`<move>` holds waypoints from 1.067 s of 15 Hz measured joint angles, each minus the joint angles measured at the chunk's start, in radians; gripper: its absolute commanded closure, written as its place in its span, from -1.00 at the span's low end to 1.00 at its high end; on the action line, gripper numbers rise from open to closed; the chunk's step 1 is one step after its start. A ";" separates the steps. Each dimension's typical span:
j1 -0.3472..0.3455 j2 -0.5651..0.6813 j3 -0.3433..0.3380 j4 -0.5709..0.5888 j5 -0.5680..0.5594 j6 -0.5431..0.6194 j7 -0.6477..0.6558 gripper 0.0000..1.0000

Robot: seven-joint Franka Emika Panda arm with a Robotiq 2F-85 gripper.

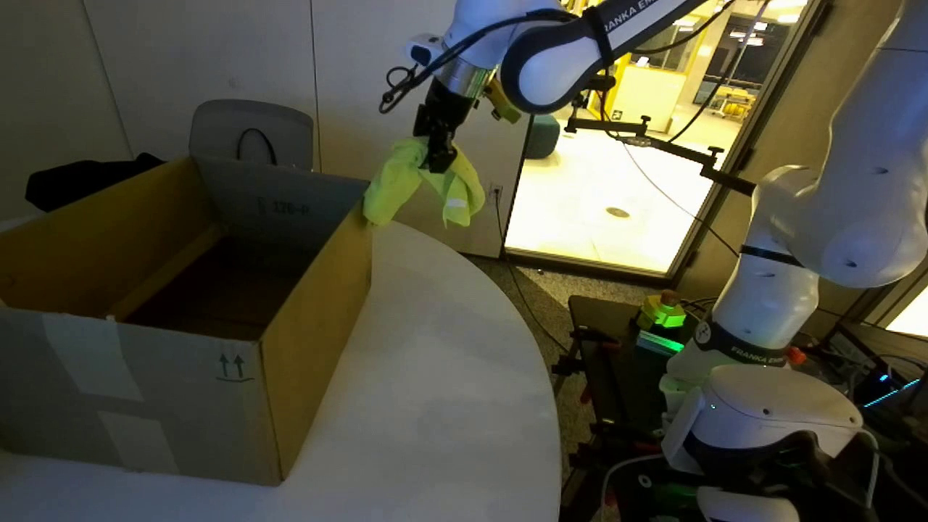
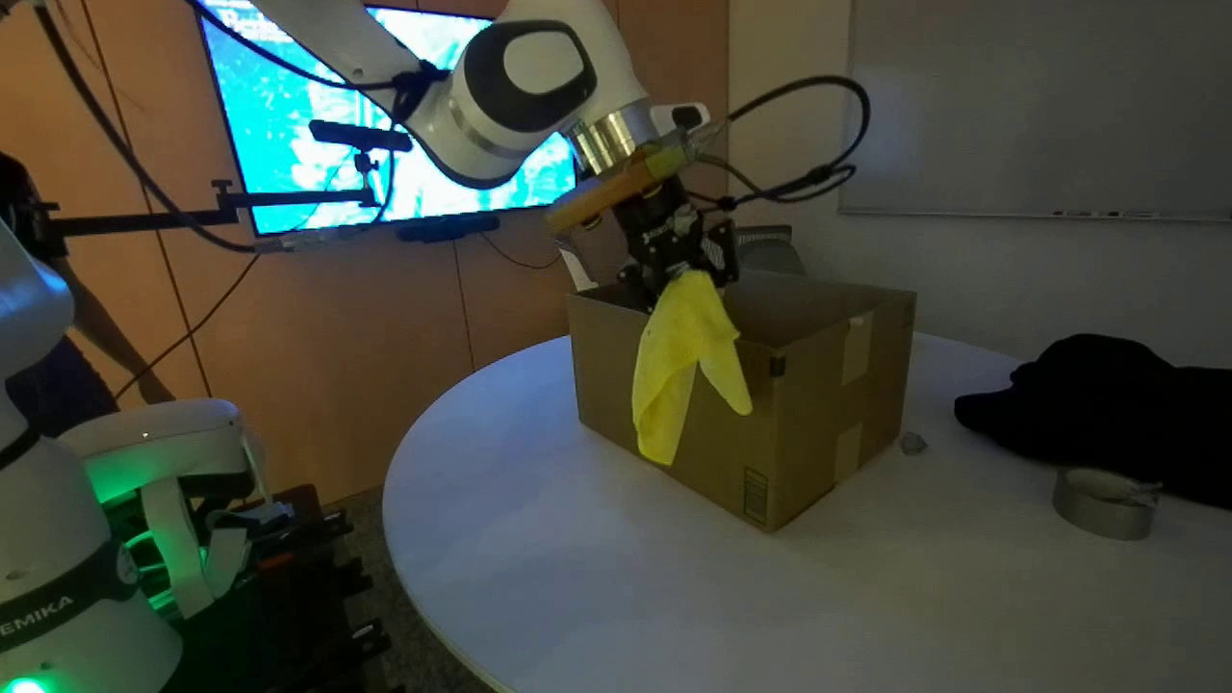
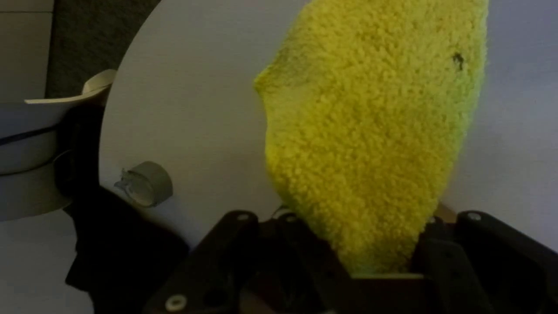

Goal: Put the marker on the towel, fold the towel, and then put the folded towel in the box

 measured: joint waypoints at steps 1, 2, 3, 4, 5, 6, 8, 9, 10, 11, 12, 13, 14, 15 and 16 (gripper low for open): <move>0.016 0.003 0.012 0.036 0.000 -0.013 0.052 0.90; 0.032 0.010 0.025 0.072 -0.002 -0.020 0.105 0.90; 0.048 0.021 0.037 0.110 -0.003 -0.023 0.161 0.90; 0.063 0.037 0.049 0.150 -0.003 -0.023 0.215 0.90; 0.076 0.058 0.058 0.191 -0.004 -0.022 0.269 0.90; 0.089 0.081 0.065 0.232 -0.007 -0.022 0.320 0.90; 0.113 0.136 0.070 0.316 -0.023 -0.018 0.415 0.90; 0.124 0.166 0.071 0.356 -0.026 -0.017 0.452 0.90; 0.134 0.196 0.071 0.394 -0.028 -0.017 0.480 0.90; 0.144 0.228 0.070 0.431 -0.029 -0.017 0.503 0.90; 0.153 0.262 0.070 0.467 -0.029 -0.018 0.519 0.90; 0.161 0.297 0.070 0.504 -0.029 -0.019 0.530 0.90; 0.169 0.334 0.070 0.540 -0.028 -0.022 0.536 0.90; 0.178 0.371 0.069 0.575 -0.028 -0.030 0.537 0.90; 0.187 0.410 0.069 0.610 -0.028 -0.041 0.537 0.89</move>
